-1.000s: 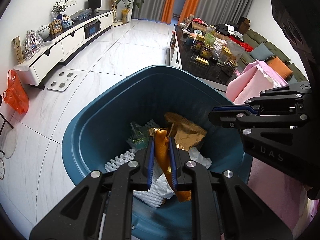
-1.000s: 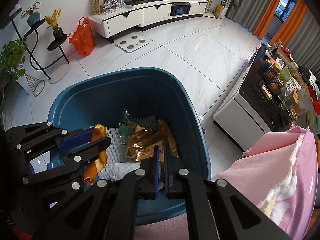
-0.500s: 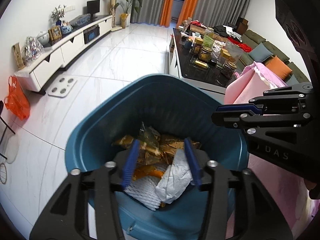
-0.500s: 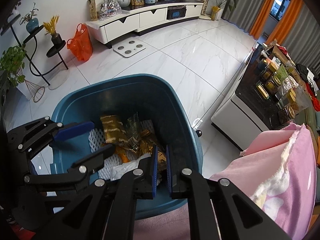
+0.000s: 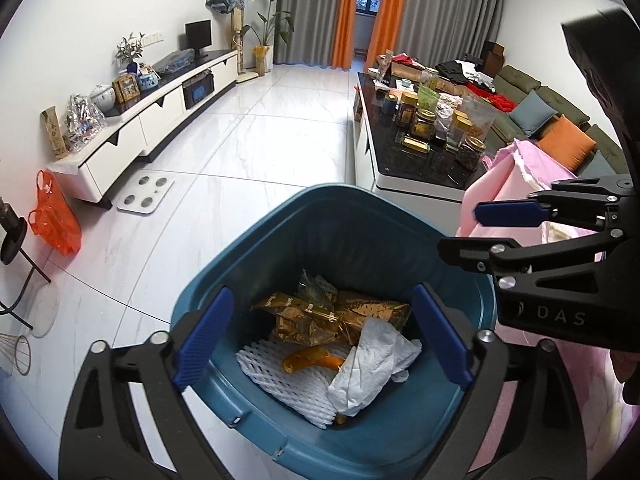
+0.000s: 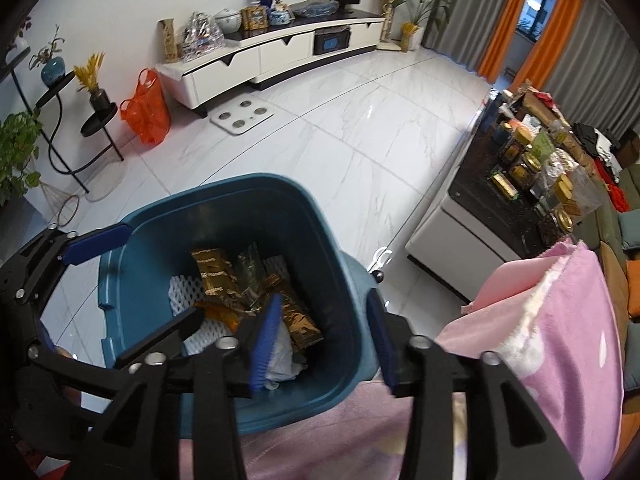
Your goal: Collect trash
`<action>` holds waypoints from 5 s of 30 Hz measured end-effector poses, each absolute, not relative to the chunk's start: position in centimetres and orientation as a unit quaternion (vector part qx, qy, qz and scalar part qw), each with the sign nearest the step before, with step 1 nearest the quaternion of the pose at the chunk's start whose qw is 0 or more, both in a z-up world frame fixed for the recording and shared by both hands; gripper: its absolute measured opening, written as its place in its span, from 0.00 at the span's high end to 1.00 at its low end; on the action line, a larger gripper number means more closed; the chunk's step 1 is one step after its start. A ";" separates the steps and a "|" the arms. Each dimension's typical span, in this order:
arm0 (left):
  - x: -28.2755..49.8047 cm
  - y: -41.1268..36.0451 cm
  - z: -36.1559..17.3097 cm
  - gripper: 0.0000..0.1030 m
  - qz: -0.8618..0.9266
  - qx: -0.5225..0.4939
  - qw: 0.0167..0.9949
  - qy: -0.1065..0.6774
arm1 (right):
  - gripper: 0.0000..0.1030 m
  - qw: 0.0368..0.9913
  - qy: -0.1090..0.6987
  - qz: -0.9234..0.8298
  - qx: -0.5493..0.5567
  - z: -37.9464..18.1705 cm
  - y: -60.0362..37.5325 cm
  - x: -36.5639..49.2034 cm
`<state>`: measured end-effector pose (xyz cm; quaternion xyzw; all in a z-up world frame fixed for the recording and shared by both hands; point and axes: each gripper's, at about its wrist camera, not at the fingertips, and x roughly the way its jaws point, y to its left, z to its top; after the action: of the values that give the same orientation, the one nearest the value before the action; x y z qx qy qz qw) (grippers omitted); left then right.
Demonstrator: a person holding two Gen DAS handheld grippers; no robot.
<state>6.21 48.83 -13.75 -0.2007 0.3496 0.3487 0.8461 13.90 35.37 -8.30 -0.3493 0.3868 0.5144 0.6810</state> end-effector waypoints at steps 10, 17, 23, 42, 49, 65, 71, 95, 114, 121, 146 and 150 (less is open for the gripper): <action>6.3 48.1 -12.5 0.06 0.372 -0.180 0.837 0.357 | 0.24 0.715 0.368 0.502 -0.319 -6.7 33.8 15.1; 7.1 47.5 -11.5 0.06 0.396 -0.162 0.826 0.367 | 0.16 0.735 0.357 0.491 -0.301 -6.1 32.4 15.9; 7.9 46.6 -9.9 0.06 0.399 -0.147 0.827 0.367 | 0.16 0.749 0.355 0.484 -0.280 -5.2 30.6 17.2; 12.0 40.7 -4.9 0.06 0.373 -0.088 0.853 0.355 | 0.15 0.793 0.356 0.445 -0.218 -3.1 21.6 21.1; 13.9 37.5 -3.8 0.06 0.351 -0.069 0.865 0.351 | 0.15 0.810 0.357 0.421 -0.197 -2.9 17.4 22.3; 18.5 29.0 -1.9 0.06 0.275 -0.035 0.898 0.341 | 0.15 0.851 0.360 0.349 -0.156 -2.4 7.1 24.6; 20.1 25.7 -1.6 0.06 0.242 -0.026 0.909 0.339 | 0.13 0.866 0.361 0.318 -0.139 -2.4 3.2 25.1; 22.2 16.1 -0.6 0.06 0.137 -0.010 0.937 0.320 | 0.07 0.911 0.356 0.202 -0.059 -3.2 -11.0 24.1; 18.3 14.4 2.1 0.06 0.105 -0.029 0.963 0.247 | 0.07 0.943 0.292 0.152 -0.054 -1.1 -13.2 18.3; 16.7 13.7 2.8 0.06 0.091 -0.031 0.972 0.215 | 0.07 0.948 0.280 0.143 -0.053 -1.2 -13.5 17.0; 6.4 10.9 3.2 0.05 0.038 -0.027 0.994 0.102 | 0.07 0.976 0.172 0.128 -0.027 1.1 -16.3 8.4; 5.3 10.8 2.7 0.05 0.036 -0.029 0.994 0.096 | 0.07 0.978 0.165 0.127 -0.020 1.3 -16.7 7.3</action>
<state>5.26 10.75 2.75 -0.0288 0.0958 0.0357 0.9943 7.28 -16.70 1.29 -0.0197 0.1647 0.1274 0.9779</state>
